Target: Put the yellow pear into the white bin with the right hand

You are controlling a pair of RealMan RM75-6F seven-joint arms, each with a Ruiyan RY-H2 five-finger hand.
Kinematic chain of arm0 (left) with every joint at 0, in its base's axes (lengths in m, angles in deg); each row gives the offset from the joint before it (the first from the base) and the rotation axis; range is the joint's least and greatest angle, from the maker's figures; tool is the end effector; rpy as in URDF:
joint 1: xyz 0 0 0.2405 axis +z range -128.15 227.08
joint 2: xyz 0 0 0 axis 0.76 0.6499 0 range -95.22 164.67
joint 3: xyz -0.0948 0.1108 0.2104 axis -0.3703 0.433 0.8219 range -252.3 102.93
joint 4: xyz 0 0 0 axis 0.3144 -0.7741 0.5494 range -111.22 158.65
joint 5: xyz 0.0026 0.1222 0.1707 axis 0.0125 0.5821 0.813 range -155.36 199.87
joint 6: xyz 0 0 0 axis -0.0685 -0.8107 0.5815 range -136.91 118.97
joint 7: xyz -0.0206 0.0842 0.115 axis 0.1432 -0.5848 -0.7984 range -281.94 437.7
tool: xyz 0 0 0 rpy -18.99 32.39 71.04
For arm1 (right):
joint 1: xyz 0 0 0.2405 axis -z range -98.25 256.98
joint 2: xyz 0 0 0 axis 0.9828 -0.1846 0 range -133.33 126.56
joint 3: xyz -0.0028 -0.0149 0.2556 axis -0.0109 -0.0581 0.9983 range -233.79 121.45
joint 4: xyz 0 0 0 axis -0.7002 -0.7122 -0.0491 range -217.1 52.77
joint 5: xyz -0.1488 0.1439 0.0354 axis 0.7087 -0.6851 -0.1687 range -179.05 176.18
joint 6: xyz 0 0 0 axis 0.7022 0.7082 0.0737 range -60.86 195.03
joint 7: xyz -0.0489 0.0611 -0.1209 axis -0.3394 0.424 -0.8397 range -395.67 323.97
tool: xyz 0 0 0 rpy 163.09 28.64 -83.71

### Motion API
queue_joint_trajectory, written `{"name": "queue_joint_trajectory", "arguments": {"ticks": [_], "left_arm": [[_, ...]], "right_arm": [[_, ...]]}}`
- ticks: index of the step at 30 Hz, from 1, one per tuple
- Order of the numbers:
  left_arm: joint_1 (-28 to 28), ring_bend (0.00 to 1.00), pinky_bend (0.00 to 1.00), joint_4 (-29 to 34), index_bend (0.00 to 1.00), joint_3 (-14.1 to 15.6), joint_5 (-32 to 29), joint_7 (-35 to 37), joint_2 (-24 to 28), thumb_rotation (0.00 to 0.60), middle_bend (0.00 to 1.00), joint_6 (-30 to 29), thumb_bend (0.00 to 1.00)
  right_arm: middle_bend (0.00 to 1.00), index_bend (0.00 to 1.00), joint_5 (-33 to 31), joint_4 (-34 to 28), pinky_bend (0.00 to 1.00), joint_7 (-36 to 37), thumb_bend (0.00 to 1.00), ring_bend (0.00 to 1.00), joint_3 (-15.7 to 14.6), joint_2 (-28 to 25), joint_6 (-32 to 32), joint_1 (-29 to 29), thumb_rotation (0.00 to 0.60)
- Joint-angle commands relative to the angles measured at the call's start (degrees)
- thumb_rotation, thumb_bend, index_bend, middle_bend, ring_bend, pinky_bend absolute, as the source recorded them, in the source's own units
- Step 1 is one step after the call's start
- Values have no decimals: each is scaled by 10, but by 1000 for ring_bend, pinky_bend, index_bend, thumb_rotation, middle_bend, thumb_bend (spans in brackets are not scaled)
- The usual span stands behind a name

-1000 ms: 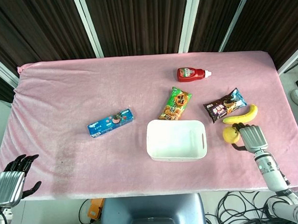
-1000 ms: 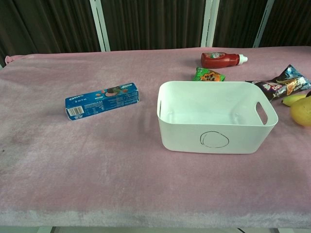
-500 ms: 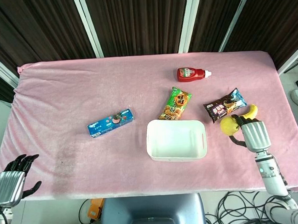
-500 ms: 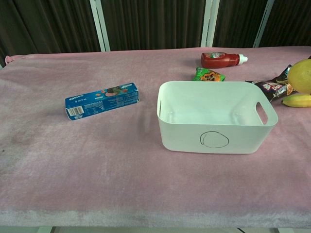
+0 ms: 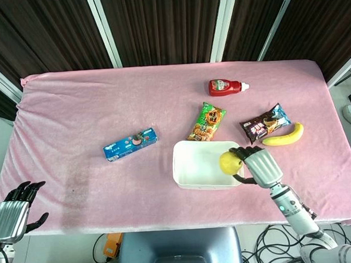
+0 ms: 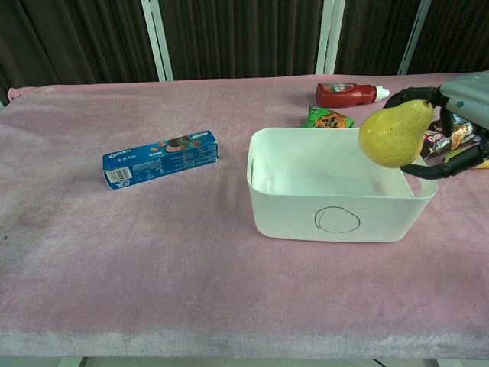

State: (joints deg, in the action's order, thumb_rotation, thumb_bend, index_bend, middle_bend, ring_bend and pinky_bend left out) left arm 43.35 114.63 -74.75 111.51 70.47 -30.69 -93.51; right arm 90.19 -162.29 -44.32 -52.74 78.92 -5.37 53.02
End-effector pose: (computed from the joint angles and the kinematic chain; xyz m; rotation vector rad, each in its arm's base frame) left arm -0.3070 0.1773 0.1431 -1.5196 -0.8011 -0.8172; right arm -0.2241 -0.2806 0.0405 1.8259 -0.6716 1.0433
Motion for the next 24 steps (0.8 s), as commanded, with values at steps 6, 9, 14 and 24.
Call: {"name": "queue_joint_trajectory", "arguments": {"ticks": [6, 9, 14, 24], "left_arm": [[1, 169, 298, -1, 203, -1, 0, 3, 1, 600, 259, -2, 201], [1, 169, 299, -1, 202, -1, -1, 2, 1, 600, 259, -1, 201], [0, 169, 299, 0, 203, -1, -3, 0, 0, 600, 259, 2, 203], [0, 169, 298, 0, 203, -1, 0, -2, 0, 600, 259, 0, 203]], "right_arm": [[100, 175, 6, -15, 205, 21, 343, 18, -14, -16, 9, -2, 600], [48, 108, 16, -24, 189, 44, 308, 0, -23, -37, -8, 10, 600], [40, 86, 32, -46, 185, 62, 302, 0, -44, -76, -48, 41, 600], [33, 57, 6, -74, 185, 39, 302, 0, -85, -142, -143, 152, 600]]}}
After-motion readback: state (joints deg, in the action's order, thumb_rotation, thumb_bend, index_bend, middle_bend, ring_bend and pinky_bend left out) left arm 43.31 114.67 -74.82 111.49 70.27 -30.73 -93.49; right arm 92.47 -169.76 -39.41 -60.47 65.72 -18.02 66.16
